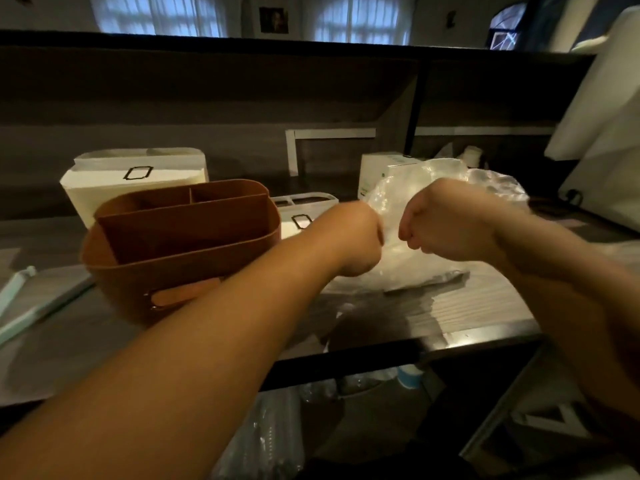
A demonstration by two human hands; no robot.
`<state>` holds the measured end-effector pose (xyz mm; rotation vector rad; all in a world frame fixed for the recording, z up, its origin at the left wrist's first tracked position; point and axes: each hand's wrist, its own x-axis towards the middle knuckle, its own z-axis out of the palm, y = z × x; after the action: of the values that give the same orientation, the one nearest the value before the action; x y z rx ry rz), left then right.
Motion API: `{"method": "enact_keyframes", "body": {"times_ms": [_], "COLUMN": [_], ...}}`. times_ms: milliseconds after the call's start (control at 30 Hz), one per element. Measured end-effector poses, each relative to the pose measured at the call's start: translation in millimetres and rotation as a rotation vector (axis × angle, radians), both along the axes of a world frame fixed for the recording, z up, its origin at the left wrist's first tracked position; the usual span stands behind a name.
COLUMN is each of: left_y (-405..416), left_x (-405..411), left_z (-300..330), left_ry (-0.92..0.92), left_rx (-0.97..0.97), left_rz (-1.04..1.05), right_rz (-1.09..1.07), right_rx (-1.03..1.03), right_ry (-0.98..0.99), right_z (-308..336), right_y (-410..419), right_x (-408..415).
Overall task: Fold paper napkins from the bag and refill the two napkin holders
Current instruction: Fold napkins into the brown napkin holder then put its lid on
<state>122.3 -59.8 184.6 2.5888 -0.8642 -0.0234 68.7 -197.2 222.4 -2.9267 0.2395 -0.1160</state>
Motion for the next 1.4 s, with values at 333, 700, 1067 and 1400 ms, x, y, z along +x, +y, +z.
{"method": "enact_keyframes", "body": {"times_ms": [333,700,1067,1400], "left_y": [10.9,19.7,19.2,19.5], "left_x": [5.2,8.7,10.0,12.2], "left_z": [-56.9,-63.8,-65.6,-66.4], "left_ry": [-0.057,-0.004,-0.07,-0.129], "left_rx": [-0.186,-0.113,-0.087,-0.181], "left_rz": [0.001,-0.091,-0.144,-0.147], "right_rz": [-0.152,0.101,0.24,0.213], "right_rx": [-0.202,-0.287,-0.509,-0.672], "right_ry": [0.021,0.154,0.569,0.564], "right_z": [-40.2,-30.9,-23.2,-26.5], "right_y": [-17.1,-23.7,-8.4,-9.5], "right_x": [-10.9,25.6,49.4,61.6]}}
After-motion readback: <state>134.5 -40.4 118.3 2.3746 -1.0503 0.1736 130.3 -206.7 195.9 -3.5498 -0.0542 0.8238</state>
